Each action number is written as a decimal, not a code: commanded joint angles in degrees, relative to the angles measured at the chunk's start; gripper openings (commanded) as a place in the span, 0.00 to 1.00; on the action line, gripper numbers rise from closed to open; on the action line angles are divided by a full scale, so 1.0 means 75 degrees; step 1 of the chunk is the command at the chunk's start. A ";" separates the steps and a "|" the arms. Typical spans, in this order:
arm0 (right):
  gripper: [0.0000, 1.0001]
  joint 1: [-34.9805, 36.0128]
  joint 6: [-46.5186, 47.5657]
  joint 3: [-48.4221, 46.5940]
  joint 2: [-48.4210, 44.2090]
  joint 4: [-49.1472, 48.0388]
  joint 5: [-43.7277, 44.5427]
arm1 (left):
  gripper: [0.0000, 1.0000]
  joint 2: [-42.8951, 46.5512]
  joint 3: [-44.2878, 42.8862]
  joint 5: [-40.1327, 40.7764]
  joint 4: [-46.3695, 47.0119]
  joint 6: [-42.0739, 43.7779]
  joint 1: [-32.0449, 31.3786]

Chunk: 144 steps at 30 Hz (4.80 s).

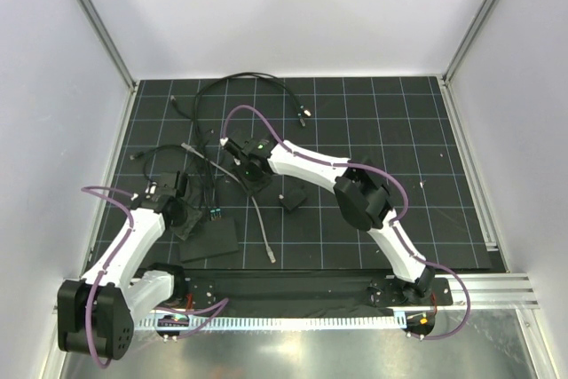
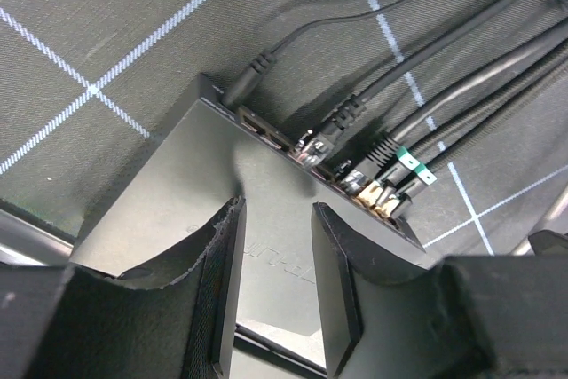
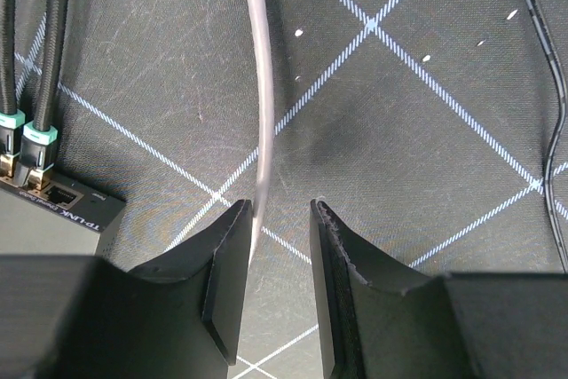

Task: Pull the plug from the switch port

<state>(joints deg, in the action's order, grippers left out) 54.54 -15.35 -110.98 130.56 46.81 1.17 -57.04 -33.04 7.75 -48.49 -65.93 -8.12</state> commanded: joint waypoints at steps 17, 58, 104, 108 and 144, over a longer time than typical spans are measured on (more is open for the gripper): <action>0.01 0.0028 -0.0097 0.0348 -0.0532 0.0168 -0.0192 | 0.39 -0.0328 0.0256 0.0490 -0.0015 -0.0467 -0.0007; 0.01 -0.4025 -0.6189 0.5057 -0.4658 -0.7927 -0.6156 | 0.36 -0.0529 0.0409 0.0666 0.0184 -0.0467 0.0005; 0.01 -0.3886 -0.3979 0.6198 -0.3955 -0.5580 -0.6544 | 0.56 0.0362 -0.1383 -0.0129 0.1062 0.2448 0.0005; 0.01 -0.3839 -0.3742 0.6067 -0.4049 -0.5304 -0.6508 | 0.63 -0.0034 -0.2273 -0.0714 0.1531 0.3469 -0.0054; 0.01 -0.3523 -0.3531 0.6289 -0.4354 -0.5538 -0.6461 | 0.46 -0.6950 -0.6470 -0.0167 0.0957 0.5920 -0.1378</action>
<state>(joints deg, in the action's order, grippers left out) 27.81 -42.35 -63.83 100.64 7.33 -47.03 -108.95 -79.92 5.04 -40.62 -22.37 -18.26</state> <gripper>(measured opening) 0.056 0.467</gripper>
